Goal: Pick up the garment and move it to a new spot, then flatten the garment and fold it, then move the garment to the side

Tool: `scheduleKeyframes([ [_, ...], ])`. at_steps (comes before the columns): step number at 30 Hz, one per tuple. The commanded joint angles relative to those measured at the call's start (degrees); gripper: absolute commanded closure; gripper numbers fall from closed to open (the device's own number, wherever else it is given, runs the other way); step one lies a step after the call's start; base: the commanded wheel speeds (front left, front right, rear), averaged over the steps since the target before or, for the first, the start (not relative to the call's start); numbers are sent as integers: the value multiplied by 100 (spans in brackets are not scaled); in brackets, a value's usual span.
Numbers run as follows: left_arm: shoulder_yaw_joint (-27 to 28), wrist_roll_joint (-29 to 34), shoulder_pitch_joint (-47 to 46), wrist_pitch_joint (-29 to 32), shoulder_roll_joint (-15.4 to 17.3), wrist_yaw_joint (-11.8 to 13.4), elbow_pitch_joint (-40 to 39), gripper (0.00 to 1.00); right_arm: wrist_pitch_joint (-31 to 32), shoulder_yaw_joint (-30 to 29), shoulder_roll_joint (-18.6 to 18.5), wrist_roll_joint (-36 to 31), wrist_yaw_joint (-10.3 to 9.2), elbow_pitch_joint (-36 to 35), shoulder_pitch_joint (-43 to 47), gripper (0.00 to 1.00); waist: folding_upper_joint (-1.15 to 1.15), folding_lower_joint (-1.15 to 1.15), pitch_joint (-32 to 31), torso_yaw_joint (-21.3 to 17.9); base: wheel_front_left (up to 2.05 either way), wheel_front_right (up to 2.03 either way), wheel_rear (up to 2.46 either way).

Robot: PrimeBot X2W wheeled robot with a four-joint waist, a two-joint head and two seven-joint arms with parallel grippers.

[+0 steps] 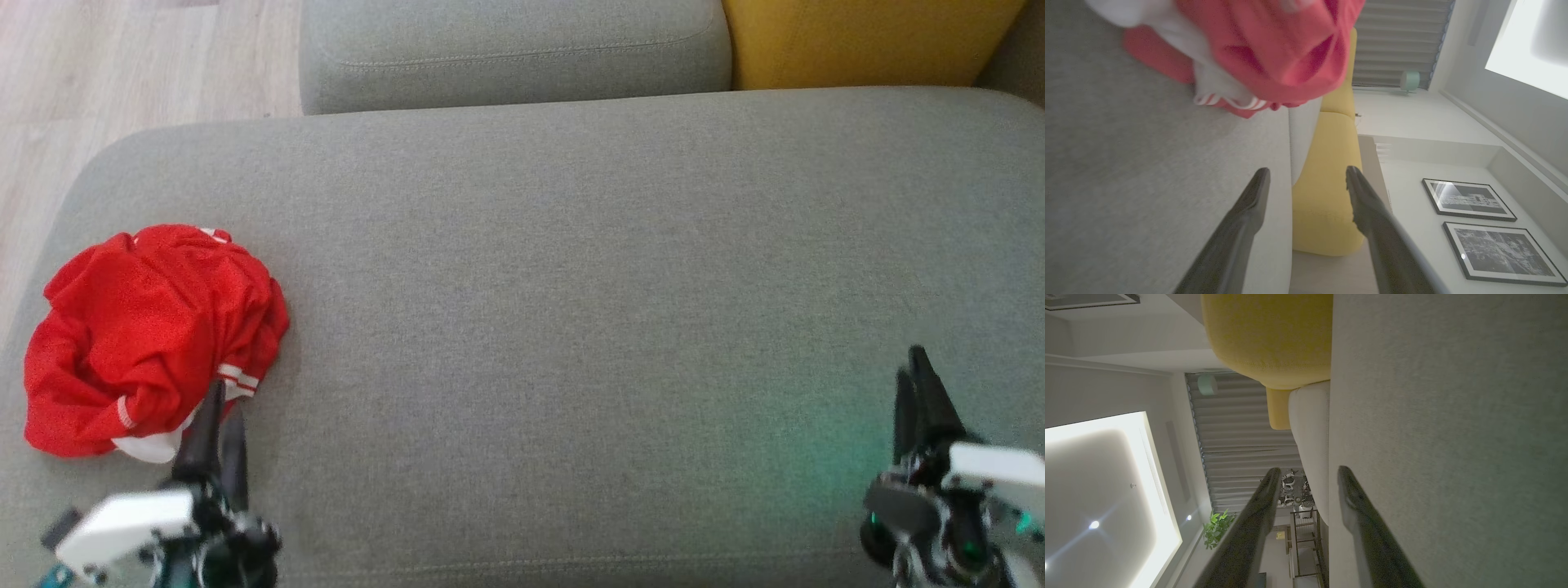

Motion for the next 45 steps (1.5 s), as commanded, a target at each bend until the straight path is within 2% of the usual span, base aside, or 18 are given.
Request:
scheduleKeyframes([
  [1, -3, 8, -46, -19, 10, -6, -67, 0, -18, 4, -6, -7, 0, -72, -35, 0, 0, 0, 1, 0, 0, 0, 0],
  [12, -11, 106, -114, -204, 16, -10, -102, 0, -206, 41, -8, -236, 4, -72, -117, 0, 0, 0, 2, -4, 0, 0, 0],
  [22, 178, 473, -225, -371, 21, -14, -153, 0, -374, -25, -10, -807, 8, -130, -245, 0, 0, 0, -2, -11, 0, 0, 0],
  [38, 379, 1297, -432, -623, 28, 136, -705, 0, -628, -23, -14, -2294, 13, -576, -485, 0, 0, 0, 20, -3, 0, 0, 0],
  [43, 320, 1829, -505, -723, 31, 250, -1118, 0, -730, 37, -15, -3037, 16, -890, -620, 0, 0, 0, 38, 1, 0, 0, 0],
  [45, 296, 1912, -515, -740, 32, 268, -1178, 0, -746, 43, -15, -3147, 16, -951, -638, 0, 0, 0, 40, 2, 0, 0, 0],
])
